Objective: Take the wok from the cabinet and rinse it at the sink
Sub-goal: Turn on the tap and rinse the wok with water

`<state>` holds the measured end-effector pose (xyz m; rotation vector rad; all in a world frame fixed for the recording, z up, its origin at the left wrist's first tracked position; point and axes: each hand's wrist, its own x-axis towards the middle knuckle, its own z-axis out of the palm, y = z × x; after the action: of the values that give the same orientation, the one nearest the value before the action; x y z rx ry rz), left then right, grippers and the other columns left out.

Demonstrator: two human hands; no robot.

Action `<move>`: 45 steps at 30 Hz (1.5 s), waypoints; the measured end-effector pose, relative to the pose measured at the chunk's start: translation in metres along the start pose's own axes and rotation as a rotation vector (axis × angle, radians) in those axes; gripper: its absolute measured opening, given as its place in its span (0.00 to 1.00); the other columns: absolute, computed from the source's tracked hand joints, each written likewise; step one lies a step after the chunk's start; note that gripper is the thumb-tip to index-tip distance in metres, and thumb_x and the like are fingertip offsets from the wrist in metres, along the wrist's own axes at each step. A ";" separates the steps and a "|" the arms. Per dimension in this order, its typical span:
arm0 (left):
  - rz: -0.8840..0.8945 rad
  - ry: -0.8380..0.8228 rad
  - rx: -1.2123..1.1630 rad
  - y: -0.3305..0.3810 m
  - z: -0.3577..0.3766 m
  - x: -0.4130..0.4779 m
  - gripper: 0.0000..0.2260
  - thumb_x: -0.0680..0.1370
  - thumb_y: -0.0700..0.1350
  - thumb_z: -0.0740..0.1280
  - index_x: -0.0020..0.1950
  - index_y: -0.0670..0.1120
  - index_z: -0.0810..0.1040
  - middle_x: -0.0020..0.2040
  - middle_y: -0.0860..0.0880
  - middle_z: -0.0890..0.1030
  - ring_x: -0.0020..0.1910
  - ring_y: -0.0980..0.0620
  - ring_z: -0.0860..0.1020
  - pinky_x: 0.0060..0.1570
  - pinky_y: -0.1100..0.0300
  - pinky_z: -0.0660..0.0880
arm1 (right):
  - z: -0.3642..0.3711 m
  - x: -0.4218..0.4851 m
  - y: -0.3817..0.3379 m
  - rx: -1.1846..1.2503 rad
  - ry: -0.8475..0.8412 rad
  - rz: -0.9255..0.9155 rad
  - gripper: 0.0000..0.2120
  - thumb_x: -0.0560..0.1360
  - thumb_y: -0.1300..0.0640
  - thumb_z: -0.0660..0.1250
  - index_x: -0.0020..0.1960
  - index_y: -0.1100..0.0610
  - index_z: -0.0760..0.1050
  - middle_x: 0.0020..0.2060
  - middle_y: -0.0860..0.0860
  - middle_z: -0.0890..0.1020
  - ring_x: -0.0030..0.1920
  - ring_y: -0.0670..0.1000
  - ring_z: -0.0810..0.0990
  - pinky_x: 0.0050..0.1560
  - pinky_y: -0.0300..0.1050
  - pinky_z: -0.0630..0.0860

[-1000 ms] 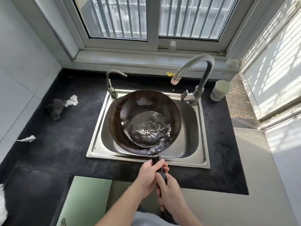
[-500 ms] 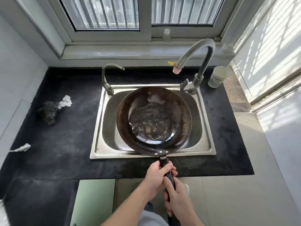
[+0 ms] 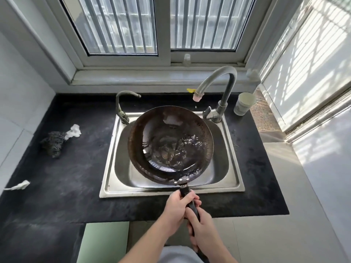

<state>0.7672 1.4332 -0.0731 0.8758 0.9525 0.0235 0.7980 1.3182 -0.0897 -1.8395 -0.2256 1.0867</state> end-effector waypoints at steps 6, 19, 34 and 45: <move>0.012 0.061 0.045 -0.014 -0.008 -0.007 0.11 0.80 0.37 0.66 0.56 0.28 0.75 0.42 0.40 0.81 0.36 0.53 0.84 0.37 0.65 0.79 | 0.004 -0.011 0.008 0.048 -0.050 0.042 0.13 0.81 0.50 0.63 0.44 0.57 0.77 0.24 0.49 0.76 0.19 0.48 0.70 0.18 0.38 0.66; 0.034 0.158 0.037 -0.007 -0.015 -0.006 0.05 0.79 0.36 0.67 0.51 0.34 0.78 0.40 0.41 0.83 0.37 0.50 0.84 0.38 0.59 0.81 | 0.013 -0.012 -0.011 0.229 -0.153 0.063 0.13 0.82 0.53 0.62 0.44 0.62 0.73 0.24 0.50 0.73 0.17 0.48 0.66 0.16 0.37 0.64; -0.023 0.088 -0.033 -0.005 -0.014 0.001 0.07 0.80 0.36 0.66 0.52 0.31 0.78 0.38 0.41 0.83 0.37 0.50 0.83 0.37 0.60 0.80 | 0.012 -0.004 -0.009 0.071 -0.041 0.021 0.13 0.80 0.49 0.64 0.39 0.55 0.75 0.23 0.49 0.76 0.18 0.48 0.70 0.19 0.39 0.66; -0.143 -0.214 -0.308 -0.015 0.025 0.009 0.05 0.80 0.34 0.63 0.56 0.35 0.74 0.43 0.40 0.80 0.40 0.47 0.82 0.46 0.54 0.80 | -0.033 -0.015 0.006 -0.396 0.205 -0.093 0.16 0.79 0.44 0.64 0.64 0.49 0.77 0.37 0.40 0.81 0.38 0.39 0.79 0.36 0.30 0.71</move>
<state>0.7857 1.4105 -0.0825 0.5134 0.7832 -0.0441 0.8123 1.2852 -0.0811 -2.2520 -0.4244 0.8210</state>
